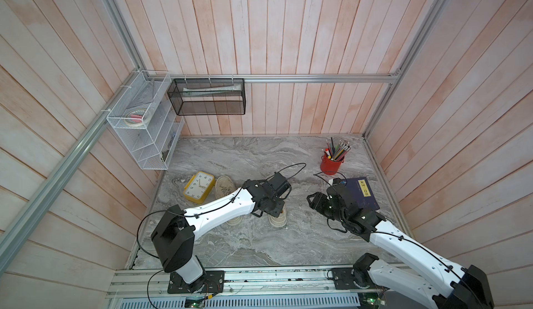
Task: Remove the insole from the shoe
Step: Untie the shoelace on the shoe.
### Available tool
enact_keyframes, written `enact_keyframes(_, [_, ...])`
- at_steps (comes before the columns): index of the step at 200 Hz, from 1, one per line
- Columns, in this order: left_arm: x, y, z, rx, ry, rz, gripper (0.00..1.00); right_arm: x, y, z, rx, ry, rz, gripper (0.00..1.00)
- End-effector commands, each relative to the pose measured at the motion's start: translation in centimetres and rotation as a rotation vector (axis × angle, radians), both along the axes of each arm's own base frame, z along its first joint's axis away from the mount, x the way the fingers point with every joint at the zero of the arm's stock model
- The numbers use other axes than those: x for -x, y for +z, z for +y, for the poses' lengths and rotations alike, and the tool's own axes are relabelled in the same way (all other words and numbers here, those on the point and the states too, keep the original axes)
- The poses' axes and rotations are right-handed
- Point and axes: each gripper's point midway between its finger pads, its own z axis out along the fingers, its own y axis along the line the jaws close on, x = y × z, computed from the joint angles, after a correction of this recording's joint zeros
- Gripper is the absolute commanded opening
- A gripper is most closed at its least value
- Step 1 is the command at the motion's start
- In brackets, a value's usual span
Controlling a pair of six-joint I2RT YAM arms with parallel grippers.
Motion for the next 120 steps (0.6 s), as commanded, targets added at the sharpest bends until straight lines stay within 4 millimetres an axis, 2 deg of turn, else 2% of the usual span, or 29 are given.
enact_keyframes(1, [-0.9,0.0,-0.4,-0.022,-0.007,-0.026,0.4,0.5,-0.5,-1.1,0.031,-0.031,0.016,0.58])
enact_keyframes(47, [-2.0,-1.0,-0.7,-0.044,0.016,-0.032,0.3,0.7,-0.1,-1.7,0.037,-0.039,-0.002,0.58])
enact_keyframes(87, [-2.8,-1.2,-0.7,-0.04,0.045,-0.034,0.25,0.9,0.1,-2.1,0.039,-0.047,-0.012,0.58])
enact_keyframes(120, [-3.5,-1.3,-0.6,-0.046,0.057,-0.044,0.16,1.0,0.2,-2.4,0.039,-0.055,-0.017,0.58])
